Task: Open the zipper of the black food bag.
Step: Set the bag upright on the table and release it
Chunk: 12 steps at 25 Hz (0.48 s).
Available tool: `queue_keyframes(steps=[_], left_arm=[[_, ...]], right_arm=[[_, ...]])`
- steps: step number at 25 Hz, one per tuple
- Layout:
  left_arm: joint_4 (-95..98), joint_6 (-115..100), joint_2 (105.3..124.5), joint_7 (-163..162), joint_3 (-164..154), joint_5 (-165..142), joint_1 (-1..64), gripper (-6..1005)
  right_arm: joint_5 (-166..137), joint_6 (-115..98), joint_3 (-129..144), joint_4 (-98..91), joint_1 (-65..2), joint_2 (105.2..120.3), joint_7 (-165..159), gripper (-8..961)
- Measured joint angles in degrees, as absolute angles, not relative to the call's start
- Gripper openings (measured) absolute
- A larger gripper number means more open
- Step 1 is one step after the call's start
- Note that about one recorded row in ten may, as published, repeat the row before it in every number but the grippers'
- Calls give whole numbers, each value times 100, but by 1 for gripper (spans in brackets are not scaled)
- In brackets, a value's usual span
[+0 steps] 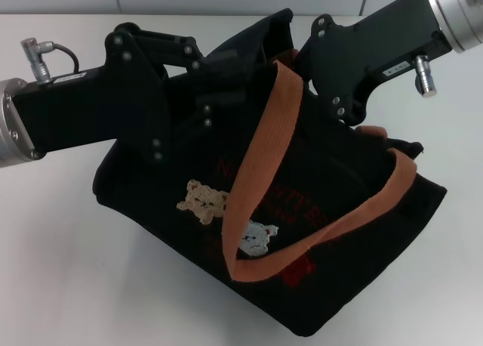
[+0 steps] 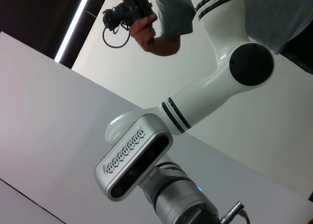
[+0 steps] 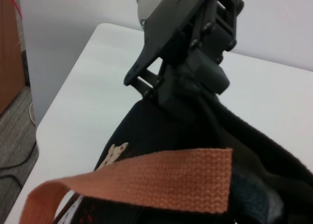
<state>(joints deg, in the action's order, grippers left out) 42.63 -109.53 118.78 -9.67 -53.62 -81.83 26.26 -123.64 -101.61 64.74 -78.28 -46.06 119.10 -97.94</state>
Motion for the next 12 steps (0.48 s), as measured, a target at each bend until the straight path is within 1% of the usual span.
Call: queue_keyframes(steps=[5,12], left_arm=[[4254,-10954,11877,-967,-5352,-8183,2614,189],[4026,-10796,11889,-967,-5310,-8128,2657,188]], right_arm=[[-12355,-10413,6446,-8138,-4461,11905,-9714,-2],[-12332,-11253,6197,-8595,-4191,11864,-9793,-3]])
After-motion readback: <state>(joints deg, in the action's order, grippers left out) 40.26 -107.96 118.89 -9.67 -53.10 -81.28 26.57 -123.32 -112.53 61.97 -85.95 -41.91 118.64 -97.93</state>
